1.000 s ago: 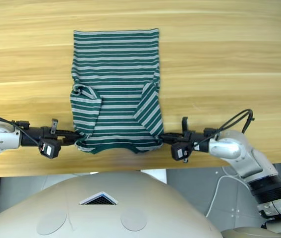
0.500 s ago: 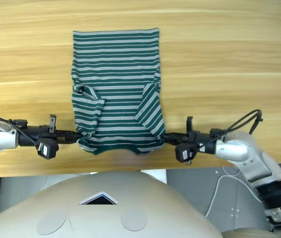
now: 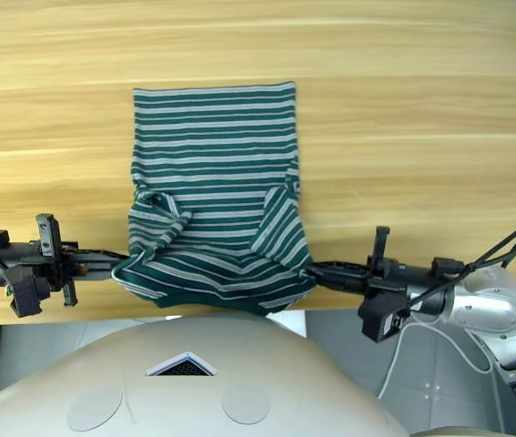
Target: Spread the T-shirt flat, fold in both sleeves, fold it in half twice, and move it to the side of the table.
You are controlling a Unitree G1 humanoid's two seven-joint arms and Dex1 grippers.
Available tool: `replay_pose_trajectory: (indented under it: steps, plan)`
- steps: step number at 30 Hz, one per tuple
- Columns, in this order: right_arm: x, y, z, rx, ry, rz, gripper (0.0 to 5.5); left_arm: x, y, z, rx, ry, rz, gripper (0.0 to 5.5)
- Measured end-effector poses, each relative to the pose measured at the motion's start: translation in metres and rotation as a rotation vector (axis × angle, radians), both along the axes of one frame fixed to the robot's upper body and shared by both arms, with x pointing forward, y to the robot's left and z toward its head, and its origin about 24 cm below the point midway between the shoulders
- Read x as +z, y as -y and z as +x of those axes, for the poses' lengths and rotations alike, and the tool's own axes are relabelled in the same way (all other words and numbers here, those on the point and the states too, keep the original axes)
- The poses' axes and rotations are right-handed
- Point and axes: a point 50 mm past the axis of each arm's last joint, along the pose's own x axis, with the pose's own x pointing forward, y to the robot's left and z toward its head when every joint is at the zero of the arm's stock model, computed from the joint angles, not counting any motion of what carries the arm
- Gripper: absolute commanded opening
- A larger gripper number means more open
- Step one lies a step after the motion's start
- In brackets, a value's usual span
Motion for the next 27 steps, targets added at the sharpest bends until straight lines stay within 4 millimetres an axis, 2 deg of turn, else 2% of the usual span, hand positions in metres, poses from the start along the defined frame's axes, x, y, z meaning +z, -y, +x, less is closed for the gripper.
replay_pose_trajectory:
  steps: [4, 7, 9, 12, 21, 27]
  plan:
    - [-0.008, -0.008, 0.024, -0.053, 0.028, 0.011, 0.0, -0.019, -0.007, 0.03, 0.156, -0.019, -0.015, 0.02]
    - [-0.005, -0.015, 0.056, -0.15, 0.107, 0.06, 0.0, -0.014, -0.009, 0.064, 0.294, 0.049, -0.104, 0.02]
    - [-0.005, -0.019, 0.087, -0.26, 0.16, 0.086, 0.0, -0.007, -0.012, 0.095, 0.432, 0.1, -0.196, 0.02]
    - [-0.005, -0.024, 0.119, -0.372, 0.207, 0.098, 0.0, -0.007, -0.015, 0.126, 0.563, 0.139, -0.207, 0.02]
    - [-0.018, -0.036, 0.188, -0.581, 0.267, 0.039, 0.0, -0.026, -0.01, 0.167, 0.736, 0.13, -0.125, 0.02]
    - [-0.039, -0.038, 0.216, -0.704, 0.245, -0.02, 0.0, -0.036, 0.003, 0.186, 0.786, 0.129, -0.025, 0.02]
